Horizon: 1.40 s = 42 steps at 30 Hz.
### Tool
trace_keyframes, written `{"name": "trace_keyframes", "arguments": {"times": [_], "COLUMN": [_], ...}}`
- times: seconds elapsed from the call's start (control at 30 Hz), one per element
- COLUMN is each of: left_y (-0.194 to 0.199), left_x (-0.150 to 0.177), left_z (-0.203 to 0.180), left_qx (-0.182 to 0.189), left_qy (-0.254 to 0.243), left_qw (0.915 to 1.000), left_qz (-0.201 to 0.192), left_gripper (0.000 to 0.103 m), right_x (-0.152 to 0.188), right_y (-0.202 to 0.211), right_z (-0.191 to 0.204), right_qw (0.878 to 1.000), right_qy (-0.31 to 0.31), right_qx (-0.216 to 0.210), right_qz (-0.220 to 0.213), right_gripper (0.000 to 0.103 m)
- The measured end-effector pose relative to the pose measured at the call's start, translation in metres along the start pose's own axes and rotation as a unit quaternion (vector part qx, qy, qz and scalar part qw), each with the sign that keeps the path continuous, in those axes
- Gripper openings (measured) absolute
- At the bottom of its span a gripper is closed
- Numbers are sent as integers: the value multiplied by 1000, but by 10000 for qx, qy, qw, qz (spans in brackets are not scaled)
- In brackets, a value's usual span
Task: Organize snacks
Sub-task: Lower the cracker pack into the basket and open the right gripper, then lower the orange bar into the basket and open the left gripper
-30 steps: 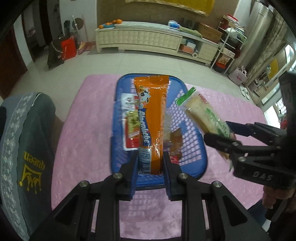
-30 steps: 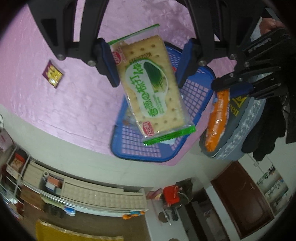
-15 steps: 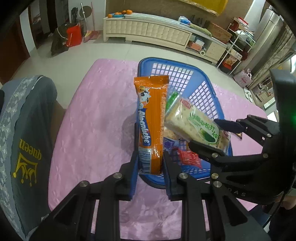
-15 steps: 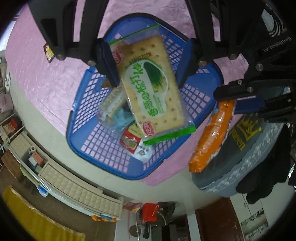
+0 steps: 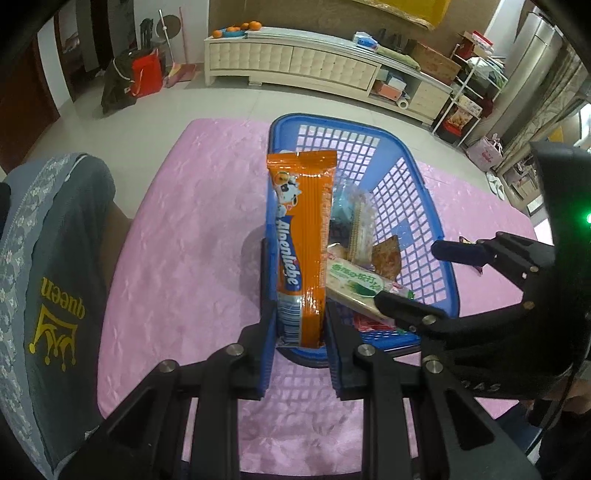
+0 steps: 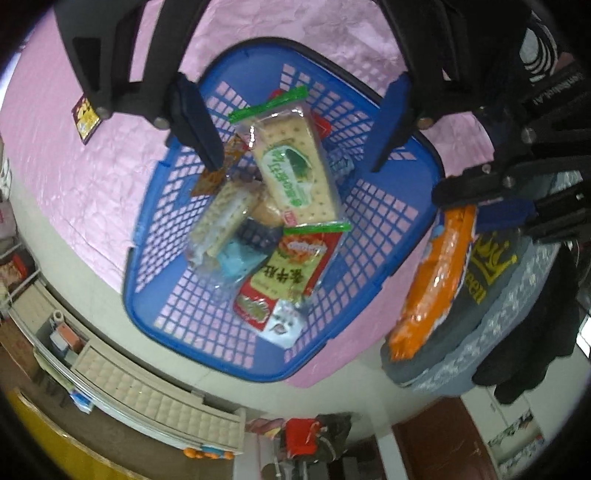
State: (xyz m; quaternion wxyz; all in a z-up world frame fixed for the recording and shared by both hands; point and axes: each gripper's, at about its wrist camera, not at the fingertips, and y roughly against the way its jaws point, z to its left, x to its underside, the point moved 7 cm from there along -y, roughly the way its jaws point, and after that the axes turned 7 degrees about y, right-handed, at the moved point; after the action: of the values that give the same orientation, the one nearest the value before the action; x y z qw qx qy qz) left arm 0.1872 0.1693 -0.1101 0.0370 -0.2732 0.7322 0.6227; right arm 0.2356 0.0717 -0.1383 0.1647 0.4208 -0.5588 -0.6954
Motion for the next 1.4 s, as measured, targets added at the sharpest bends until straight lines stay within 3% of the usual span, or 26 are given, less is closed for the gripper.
{"name": "trace_keyframes", "arguments": {"times": [0.47, 0.6, 1.2, 1.33, 1.4], "left_y": [-16, -26, -85, -99, -104], "left_x": [2, -1, -25, -31, -35], "left_z": [-56, -66, -84, -88, -90], "left_qx": [124, 174, 284, 319, 334], "left_qy": [-497, -547, -532, -516, -475], "left_qw": [9986, 9981, 9963, 9959, 9958], "left_qz": [125, 212, 613, 676, 702], "left_gripper": [22, 22, 22, 22, 22], "right_x": [30, 39, 41, 38, 37], "right_y": [32, 35, 7, 8, 13], "right_z": [-52, -60, -93, -99, -111], "right_qw": [9967, 9964, 9946, 9947, 9917], "right_qy": [-731, -691, -1023, -972, -1088], "right_qx": [270, 450, 145, 332, 646], "right_qz": [-212, -221, -51, -81, -227], "right_gripper": [84, 84, 84, 84, 84]}}
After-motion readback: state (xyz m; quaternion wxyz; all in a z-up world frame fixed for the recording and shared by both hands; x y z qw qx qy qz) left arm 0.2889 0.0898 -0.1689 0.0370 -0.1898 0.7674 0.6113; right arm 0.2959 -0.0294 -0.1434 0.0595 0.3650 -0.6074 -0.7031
